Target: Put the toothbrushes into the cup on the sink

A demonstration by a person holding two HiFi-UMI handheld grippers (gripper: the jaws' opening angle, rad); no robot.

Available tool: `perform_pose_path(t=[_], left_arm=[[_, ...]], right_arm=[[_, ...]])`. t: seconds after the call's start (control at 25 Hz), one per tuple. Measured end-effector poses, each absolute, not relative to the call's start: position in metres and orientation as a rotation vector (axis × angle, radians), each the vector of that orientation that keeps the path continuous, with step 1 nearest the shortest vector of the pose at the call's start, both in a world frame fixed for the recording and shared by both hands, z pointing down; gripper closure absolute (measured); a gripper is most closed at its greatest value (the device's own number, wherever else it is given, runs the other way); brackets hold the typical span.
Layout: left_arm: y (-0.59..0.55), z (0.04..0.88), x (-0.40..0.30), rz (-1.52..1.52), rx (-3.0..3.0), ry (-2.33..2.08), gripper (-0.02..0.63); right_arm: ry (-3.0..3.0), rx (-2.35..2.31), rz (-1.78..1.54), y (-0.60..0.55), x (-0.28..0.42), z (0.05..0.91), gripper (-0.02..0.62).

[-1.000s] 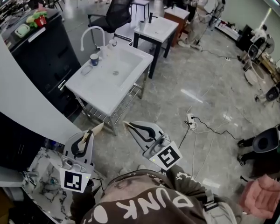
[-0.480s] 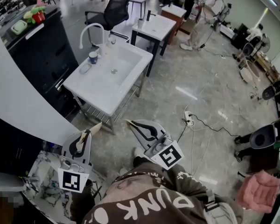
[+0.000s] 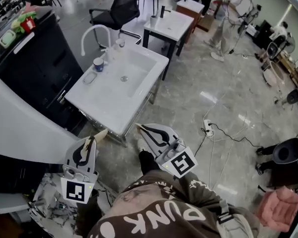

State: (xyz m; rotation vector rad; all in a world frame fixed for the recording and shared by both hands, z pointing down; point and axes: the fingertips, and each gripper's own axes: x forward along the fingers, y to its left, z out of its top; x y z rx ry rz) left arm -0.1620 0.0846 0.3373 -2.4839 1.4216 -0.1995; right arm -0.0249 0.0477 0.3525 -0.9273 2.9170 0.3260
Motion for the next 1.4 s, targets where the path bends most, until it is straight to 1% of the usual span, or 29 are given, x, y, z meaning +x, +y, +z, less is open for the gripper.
perform_pose_path(t=[0.52,0.72,0.88,1.16,1.4], left_arm=[[-0.126,0.35,-0.168,-0.26,-2.486,1.531,0.6],[-0.195,0.362,-0.177,-0.311,-2.482,1.568,0.6],[-0.248,0.367,-0.188,-0.291,-2.472,1.607,0.6],[-0.312,0.365,-0.201,-0.284,-2.424,1.65,0.6],[-0.348,0.379,-0.214,-0.332,-2.416,1.686,0.6]], right_arm=[[2.984,-0.826,0.288,-0.192,-0.038,0.375,0.575],[2.995,-0.817,0.309,-0.287,-0.051,0.385,0.575],[2.964,-0.839,0.36,-0.373,-0.062,0.388,0.575],[2.883,-0.808,0.517,-0.501,-0.101,0.383,0.575],[2.825,-0.891,0.489,-0.607,-0.128,0.395,0.575]])
